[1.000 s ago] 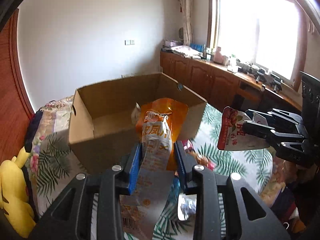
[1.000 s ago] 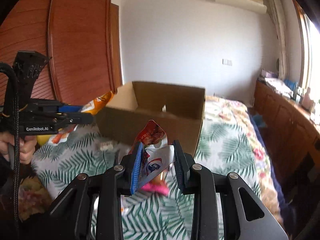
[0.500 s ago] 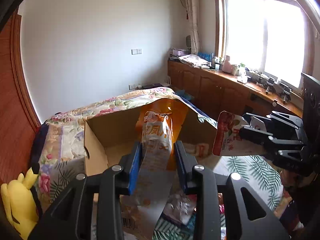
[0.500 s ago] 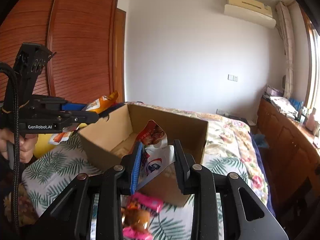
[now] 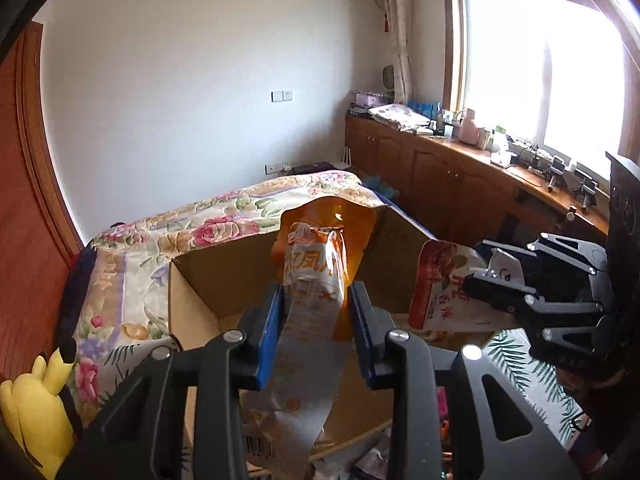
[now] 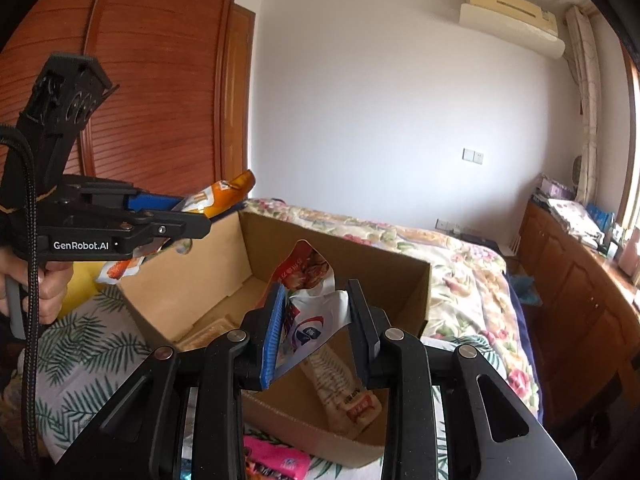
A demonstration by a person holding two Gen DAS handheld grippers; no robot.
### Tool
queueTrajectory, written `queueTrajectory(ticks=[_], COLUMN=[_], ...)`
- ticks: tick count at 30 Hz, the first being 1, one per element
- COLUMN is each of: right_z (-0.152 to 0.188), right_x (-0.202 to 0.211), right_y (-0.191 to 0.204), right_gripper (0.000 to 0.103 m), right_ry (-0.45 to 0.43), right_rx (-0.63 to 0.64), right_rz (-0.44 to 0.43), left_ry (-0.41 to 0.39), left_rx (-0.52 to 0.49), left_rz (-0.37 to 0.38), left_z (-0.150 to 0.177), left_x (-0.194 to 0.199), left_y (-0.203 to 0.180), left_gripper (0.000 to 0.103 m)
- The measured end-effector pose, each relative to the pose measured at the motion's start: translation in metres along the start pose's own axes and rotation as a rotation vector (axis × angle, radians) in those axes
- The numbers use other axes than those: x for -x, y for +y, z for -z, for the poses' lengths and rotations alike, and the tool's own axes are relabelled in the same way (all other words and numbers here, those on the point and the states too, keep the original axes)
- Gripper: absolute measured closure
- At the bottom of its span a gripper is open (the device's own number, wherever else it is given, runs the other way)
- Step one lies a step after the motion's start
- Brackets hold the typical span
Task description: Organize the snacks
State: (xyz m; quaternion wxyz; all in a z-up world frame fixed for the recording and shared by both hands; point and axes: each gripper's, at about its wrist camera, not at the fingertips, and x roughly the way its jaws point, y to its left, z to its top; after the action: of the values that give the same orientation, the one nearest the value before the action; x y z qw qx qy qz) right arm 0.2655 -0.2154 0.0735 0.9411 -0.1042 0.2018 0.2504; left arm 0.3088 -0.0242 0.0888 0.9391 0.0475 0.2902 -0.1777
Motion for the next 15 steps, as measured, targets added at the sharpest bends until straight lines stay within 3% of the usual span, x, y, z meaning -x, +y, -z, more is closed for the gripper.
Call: queueTrajectory(ticks=[9,15], right_z=[0.015,0.021], right_x=[-0.038,-0.05], right_y=[-0.002,-0.006], right_gripper=[0.074,0.068], right_ry=[0.064,0.091], right_rx=[-0.003,-0.015], right_rz=[0.002,0.017], left_ry=[0.038,0.062], left_rx=[0.019,0.022], left_rz=[-0.001,-0.012], left_z=[0.003,0.008], left_x=[-0.031,-0.043], left_y=[0.008,0.005], left_gripper=[0.07,0.061])
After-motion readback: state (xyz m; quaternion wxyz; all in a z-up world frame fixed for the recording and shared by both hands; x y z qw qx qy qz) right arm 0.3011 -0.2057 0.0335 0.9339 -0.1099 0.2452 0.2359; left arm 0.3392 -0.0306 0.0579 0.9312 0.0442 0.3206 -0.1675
